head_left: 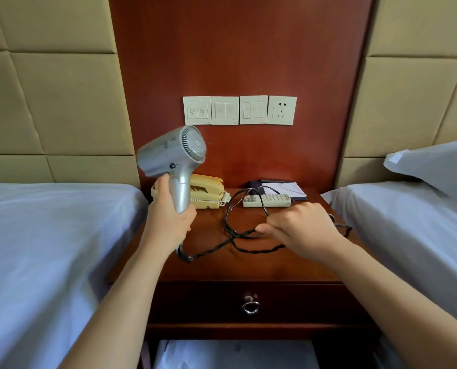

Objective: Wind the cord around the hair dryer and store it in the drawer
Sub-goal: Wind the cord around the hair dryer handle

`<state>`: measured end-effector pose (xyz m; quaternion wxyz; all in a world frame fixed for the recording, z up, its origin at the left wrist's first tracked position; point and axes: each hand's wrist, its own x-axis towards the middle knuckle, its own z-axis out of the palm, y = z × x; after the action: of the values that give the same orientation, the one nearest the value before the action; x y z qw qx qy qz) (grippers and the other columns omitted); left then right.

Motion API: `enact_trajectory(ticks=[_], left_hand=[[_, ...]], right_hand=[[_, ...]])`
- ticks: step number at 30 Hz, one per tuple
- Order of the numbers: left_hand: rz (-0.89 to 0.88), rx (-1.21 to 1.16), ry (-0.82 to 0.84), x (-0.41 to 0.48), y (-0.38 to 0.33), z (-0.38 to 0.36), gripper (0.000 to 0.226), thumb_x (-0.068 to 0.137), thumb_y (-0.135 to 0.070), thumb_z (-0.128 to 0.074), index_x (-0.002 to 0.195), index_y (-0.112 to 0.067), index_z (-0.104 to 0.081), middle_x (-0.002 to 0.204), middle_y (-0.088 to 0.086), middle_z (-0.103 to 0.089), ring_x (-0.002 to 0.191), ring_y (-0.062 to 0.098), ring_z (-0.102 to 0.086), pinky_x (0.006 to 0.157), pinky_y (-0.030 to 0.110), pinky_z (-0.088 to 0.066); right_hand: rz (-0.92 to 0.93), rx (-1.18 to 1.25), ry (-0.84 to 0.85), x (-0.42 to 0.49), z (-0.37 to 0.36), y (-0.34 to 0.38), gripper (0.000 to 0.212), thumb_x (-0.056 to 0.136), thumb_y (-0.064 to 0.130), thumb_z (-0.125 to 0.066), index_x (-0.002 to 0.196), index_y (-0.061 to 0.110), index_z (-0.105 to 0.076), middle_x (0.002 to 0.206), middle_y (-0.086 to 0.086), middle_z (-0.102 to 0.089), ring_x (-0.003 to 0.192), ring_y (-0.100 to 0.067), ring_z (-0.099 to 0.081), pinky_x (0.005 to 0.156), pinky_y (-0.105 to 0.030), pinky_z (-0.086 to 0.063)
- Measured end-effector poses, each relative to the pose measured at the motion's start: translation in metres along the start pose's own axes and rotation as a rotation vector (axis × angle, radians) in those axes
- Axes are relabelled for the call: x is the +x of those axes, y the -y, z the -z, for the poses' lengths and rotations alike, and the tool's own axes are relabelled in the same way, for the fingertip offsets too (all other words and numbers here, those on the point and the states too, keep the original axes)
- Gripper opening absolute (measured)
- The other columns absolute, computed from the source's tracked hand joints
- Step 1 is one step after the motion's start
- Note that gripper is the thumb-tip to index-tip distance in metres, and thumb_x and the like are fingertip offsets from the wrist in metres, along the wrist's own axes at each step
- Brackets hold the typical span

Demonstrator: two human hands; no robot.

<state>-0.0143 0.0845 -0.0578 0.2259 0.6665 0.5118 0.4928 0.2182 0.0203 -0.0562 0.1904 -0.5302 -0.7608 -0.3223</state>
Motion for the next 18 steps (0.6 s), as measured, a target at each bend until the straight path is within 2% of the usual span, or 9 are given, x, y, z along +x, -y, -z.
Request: enact_trajectory(ticks=[2,5,7,9,11,13,16,18], left_hand=[[-0.029,0.044,0.115,-0.001,0.001,-0.003,0.055,0.083,-0.013,-0.06,0.125,-0.033,-0.03,0.082,0.009,-0.057,0.054,0.028,-0.061,0.048,0.038,-0.054],[-0.067,0.113,0.278,-0.004,0.0,-0.008,0.057,0.084,-0.015,-0.059,0.127,-0.037,-0.031,0.081,0.006,-0.058,0.054,0.022,-0.059,0.047,0.034,-0.051],[-0.083,0.116,0.352,-0.006,-0.001,-0.008,0.058,0.084,-0.014,-0.059,0.128,-0.039,-0.031,0.084,0.005,-0.059,0.057,0.021,-0.06,0.053,0.039,-0.055],[-0.074,0.099,0.406,-0.009,-0.001,-0.005,0.057,0.084,-0.013,-0.059,0.124,-0.043,-0.033,0.084,0.002,-0.058,0.055,0.019,-0.059,0.055,0.039,-0.057],[-0.078,0.111,0.441,-0.011,0.0,-0.003,0.053,0.085,-0.015,-0.061,0.121,-0.044,-0.035,0.077,0.0,-0.055,0.049,0.015,-0.053,0.044,0.029,-0.049],[-0.064,0.1,0.47,-0.012,0.004,-0.002,0.051,0.085,-0.02,-0.064,0.122,-0.043,-0.037,0.072,0.0,-0.054,0.044,0.013,-0.049,0.04,0.026,-0.041],[-0.028,0.057,0.565,-0.016,0.008,-0.003,0.046,0.086,-0.028,-0.065,0.121,-0.043,-0.041,0.067,0.002,-0.054,0.043,0.013,-0.045,0.04,0.026,-0.037],[-0.008,-0.004,0.638,-0.02,0.007,-0.003,0.033,0.088,-0.03,-0.062,0.116,-0.04,-0.048,0.067,0.004,-0.053,0.042,0.012,-0.042,0.039,0.024,-0.033]], right_hand=[[-0.001,-0.026,-0.049,0.001,-0.001,-0.001,0.058,0.085,0.057,-0.035,0.045,0.017,-0.048,0.036,0.001,-0.047,0.033,-0.02,-0.047,0.047,-0.012,-0.002],[-0.012,-0.037,-0.077,0.003,-0.003,-0.004,0.056,0.08,0.06,-0.039,0.045,0.017,-0.049,0.037,0.002,-0.048,0.034,-0.021,-0.049,0.041,-0.015,-0.012],[-0.037,-0.058,-0.083,0.003,-0.003,-0.009,0.052,0.078,0.059,-0.039,0.047,0.02,-0.052,0.038,0.001,-0.051,0.035,-0.02,-0.051,0.039,-0.018,-0.019],[-0.082,-0.042,-0.087,0.001,-0.002,-0.018,0.048,0.078,0.056,-0.04,0.049,0.02,-0.053,0.039,0.0,-0.053,0.035,-0.024,-0.052,0.04,-0.017,-0.017],[-0.118,0.008,-0.084,-0.002,-0.001,-0.028,0.045,0.079,0.053,-0.046,0.051,0.018,-0.052,0.04,-0.001,-0.052,0.038,-0.029,-0.053,0.042,-0.015,-0.01],[-0.142,0.081,-0.035,-0.002,0.001,-0.034,0.042,0.08,0.052,-0.056,0.054,0.019,-0.052,0.042,0.0,-0.048,0.044,-0.03,-0.052,0.043,-0.018,-0.012],[-0.184,0.237,0.164,0.003,0.013,-0.031,0.042,0.075,0.058,-0.064,0.058,0.024,-0.045,0.046,0.007,-0.039,0.049,-0.011,-0.041,0.047,-0.025,-0.026],[-0.189,0.297,0.225,0.005,0.019,-0.03,0.04,0.073,0.061,-0.062,0.063,0.025,-0.049,0.05,0.008,-0.043,0.051,-0.008,-0.042,0.052,-0.026,-0.032]])
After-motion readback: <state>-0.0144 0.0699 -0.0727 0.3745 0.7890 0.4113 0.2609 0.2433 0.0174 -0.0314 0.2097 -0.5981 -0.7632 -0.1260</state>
